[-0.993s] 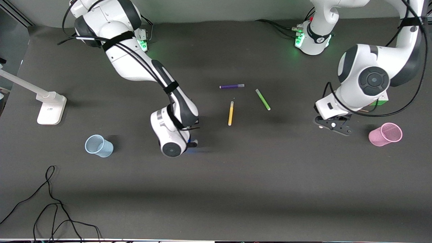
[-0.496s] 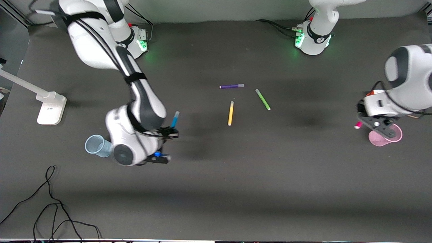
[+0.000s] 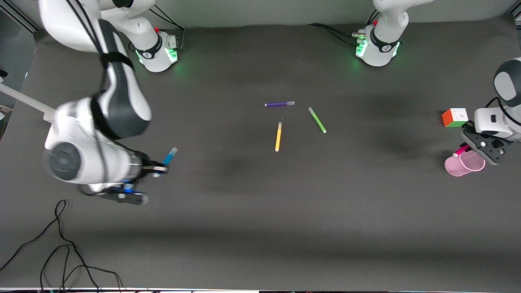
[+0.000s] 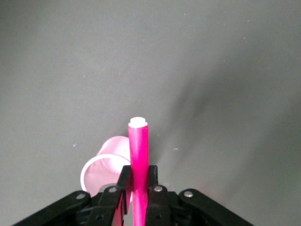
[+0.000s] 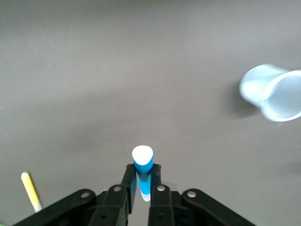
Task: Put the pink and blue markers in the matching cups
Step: 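Carry the blue marker toward the blue cup while the left gripper carries the pink marker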
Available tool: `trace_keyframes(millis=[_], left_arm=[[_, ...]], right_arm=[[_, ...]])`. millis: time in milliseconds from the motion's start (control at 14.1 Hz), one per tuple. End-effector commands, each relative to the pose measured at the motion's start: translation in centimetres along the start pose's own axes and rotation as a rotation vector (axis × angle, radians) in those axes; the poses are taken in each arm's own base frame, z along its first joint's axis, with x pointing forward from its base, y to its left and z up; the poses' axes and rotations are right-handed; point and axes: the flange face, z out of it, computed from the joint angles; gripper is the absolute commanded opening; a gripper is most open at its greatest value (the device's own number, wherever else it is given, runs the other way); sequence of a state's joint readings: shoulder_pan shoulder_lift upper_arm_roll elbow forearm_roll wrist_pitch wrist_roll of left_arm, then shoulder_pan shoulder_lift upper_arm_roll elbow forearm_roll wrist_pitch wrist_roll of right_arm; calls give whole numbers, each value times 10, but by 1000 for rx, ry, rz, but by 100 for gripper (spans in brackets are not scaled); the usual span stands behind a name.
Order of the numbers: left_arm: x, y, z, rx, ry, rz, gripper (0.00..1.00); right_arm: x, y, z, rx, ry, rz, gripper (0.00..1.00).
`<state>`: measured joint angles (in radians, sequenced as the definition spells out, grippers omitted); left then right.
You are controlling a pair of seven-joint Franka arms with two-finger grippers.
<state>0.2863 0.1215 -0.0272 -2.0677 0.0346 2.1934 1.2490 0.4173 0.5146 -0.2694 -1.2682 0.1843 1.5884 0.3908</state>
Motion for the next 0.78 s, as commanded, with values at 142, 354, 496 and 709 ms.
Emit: trace_keyframes(millis=[142,354,496,709], left_arm=[[-60,-20,48,-36,248,152,0],[-89,-27,83,-43,390,209,0],[-87,-37,87,-38,415,247,0],[-85,-43,87,-34,424,262,0]], right_arm=[[10,66,-51,1,151,89,0],[19,100,-54,-47,226,82,0],[21,128,-50,-29,286,105,0],[21,164,-44,-35,316,61,0]])
